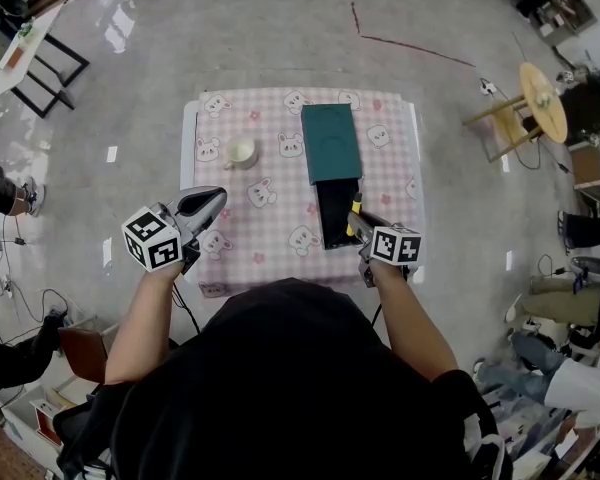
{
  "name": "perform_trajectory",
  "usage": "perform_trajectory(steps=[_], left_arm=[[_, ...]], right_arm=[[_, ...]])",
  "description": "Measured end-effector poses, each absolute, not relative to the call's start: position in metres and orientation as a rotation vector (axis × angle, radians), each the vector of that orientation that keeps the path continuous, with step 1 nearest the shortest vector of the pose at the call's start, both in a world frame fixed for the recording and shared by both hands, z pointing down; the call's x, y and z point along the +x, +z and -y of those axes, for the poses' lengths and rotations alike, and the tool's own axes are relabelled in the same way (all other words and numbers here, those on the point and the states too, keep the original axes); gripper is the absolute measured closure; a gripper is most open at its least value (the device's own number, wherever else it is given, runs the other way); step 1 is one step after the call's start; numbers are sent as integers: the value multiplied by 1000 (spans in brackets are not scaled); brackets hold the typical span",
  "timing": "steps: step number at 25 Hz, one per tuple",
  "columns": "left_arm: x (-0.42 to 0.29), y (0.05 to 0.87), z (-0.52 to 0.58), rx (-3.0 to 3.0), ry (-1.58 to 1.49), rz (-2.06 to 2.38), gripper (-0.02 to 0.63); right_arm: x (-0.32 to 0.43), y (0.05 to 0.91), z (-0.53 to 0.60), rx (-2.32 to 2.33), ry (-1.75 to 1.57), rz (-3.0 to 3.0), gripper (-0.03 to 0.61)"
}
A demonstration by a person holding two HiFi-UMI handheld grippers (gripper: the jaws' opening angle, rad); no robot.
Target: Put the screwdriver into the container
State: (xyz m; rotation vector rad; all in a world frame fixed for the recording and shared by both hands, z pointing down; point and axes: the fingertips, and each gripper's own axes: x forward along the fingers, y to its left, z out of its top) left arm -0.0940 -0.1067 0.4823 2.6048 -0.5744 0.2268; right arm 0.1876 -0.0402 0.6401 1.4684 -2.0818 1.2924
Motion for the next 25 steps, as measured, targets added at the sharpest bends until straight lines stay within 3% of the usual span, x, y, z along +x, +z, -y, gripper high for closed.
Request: perform_trajectory(steps=[25], left_arm=[[-100,495,115,2563,251,578,614]], right_arm=[[189,686,44,1411,1339,1986,471]])
